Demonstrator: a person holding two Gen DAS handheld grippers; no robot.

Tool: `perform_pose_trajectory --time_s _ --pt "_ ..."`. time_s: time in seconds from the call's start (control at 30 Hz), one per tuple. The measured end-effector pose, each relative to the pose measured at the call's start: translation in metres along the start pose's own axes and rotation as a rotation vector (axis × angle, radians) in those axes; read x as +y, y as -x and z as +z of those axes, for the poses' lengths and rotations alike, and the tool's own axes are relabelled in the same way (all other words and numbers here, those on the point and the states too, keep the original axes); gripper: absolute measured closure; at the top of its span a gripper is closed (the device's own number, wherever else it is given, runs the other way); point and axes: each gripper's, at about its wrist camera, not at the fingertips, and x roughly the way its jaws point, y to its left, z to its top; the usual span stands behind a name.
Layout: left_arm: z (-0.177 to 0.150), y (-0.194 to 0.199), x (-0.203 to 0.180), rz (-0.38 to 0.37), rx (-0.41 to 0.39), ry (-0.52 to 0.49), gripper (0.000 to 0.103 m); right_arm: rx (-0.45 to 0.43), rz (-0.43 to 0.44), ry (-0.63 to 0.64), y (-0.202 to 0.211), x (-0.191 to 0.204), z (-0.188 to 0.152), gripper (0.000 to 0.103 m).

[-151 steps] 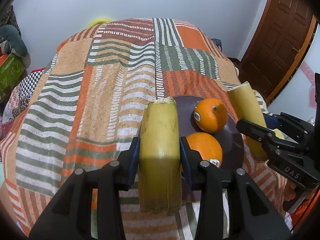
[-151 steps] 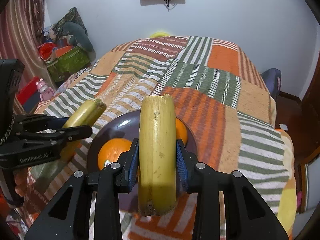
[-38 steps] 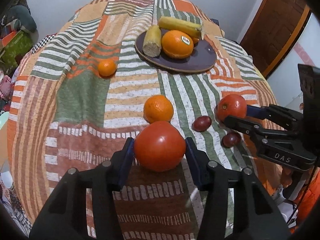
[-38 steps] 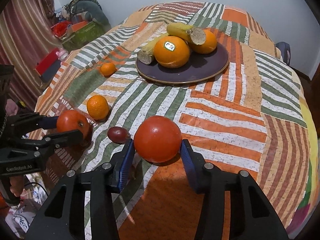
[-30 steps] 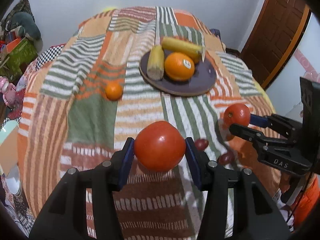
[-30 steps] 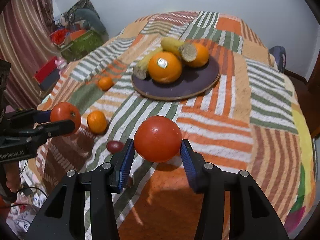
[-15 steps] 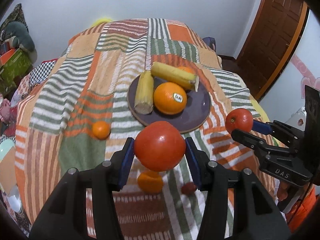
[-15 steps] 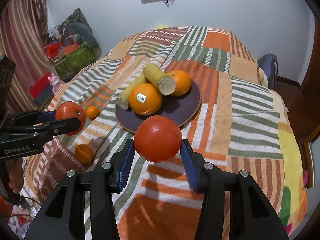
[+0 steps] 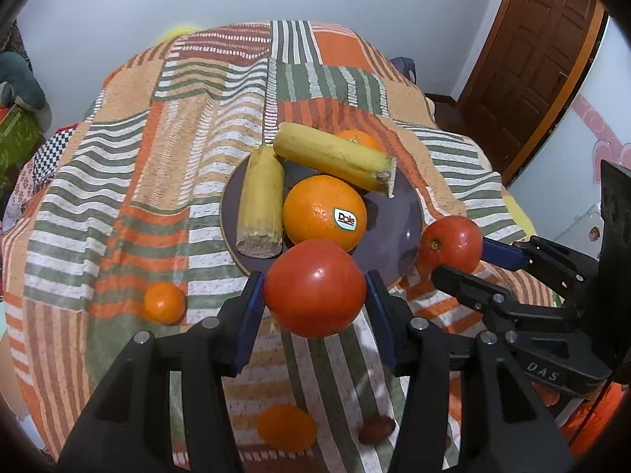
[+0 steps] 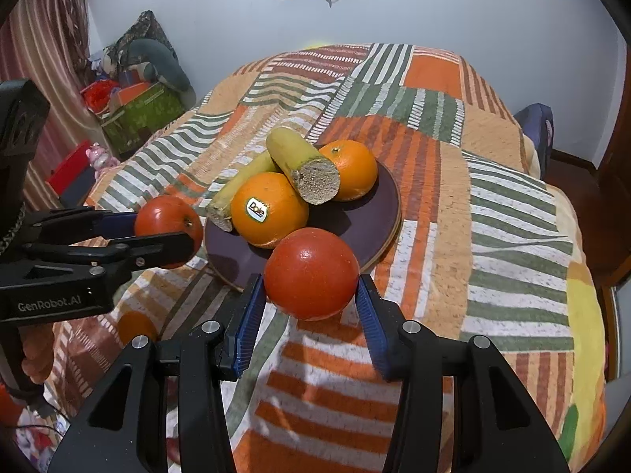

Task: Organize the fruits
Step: 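Lower the left tool's tomato onto the plate while the right tool places its tomato beside it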

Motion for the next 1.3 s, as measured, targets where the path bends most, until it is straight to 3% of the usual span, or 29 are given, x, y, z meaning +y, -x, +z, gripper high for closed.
perform_pose_trajectory --time_s 0.2,0.73,1.07,1.2,1.3 --pt "0.003 -0.023 0.008 -0.006 0.052 0.017 0.053 0.022 0.003 0.006 -0.017 0.000 0.004 0.059" --pt "0.005 -0.037 0.010 -0.016 0.072 0.007 0.052 0.063 -0.002 0.015 -0.046 -0.006 0.016 0.059" --pt "0.003 -0.022 0.011 0.002 0.029 0.008 0.045 0.086 -0.007 0.037 -0.047 0.002 0.015 0.059" --pt "0.003 -0.007 0.016 0.000 0.000 0.017 0.042 0.055 -0.026 0.040 -0.036 0.002 0.018 0.047" --pt "0.002 0.009 0.022 0.007 -0.034 0.022 0.041 0.035 -0.036 0.036 -0.027 0.002 0.021 0.047"
